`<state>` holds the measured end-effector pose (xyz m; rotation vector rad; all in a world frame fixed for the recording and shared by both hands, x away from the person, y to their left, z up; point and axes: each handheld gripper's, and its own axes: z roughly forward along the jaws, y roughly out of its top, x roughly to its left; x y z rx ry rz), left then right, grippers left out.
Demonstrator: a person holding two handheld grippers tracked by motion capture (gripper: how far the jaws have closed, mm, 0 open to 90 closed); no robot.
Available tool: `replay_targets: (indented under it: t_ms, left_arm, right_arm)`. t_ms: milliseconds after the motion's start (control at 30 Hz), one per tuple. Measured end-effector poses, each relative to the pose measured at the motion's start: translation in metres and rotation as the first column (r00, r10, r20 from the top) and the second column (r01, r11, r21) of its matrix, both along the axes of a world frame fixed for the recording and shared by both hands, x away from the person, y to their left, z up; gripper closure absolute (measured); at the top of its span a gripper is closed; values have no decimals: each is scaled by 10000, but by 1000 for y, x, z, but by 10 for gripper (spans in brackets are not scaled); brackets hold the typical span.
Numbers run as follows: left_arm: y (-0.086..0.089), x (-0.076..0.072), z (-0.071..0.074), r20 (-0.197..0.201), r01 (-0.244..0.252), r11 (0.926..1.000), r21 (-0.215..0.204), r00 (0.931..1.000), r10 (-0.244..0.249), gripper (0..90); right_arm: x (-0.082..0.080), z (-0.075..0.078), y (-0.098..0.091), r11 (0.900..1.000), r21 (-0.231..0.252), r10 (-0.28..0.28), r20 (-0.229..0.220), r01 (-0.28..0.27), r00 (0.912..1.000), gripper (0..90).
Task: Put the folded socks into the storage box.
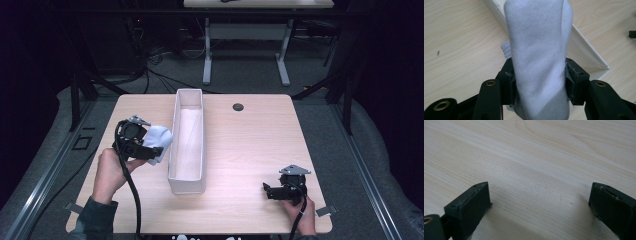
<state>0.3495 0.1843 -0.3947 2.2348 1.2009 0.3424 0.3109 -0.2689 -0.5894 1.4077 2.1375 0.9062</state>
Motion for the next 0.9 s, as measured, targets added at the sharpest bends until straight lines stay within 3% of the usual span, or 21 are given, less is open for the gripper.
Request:
replay_targets:
  t_ms: [900]
  left_arm:
    - [-40,16,-26,-557,120,9993,-351,9984,-140,509]
  right_arm:
    - [0,0,0,10000,-2,9,2,-9,10000,31]
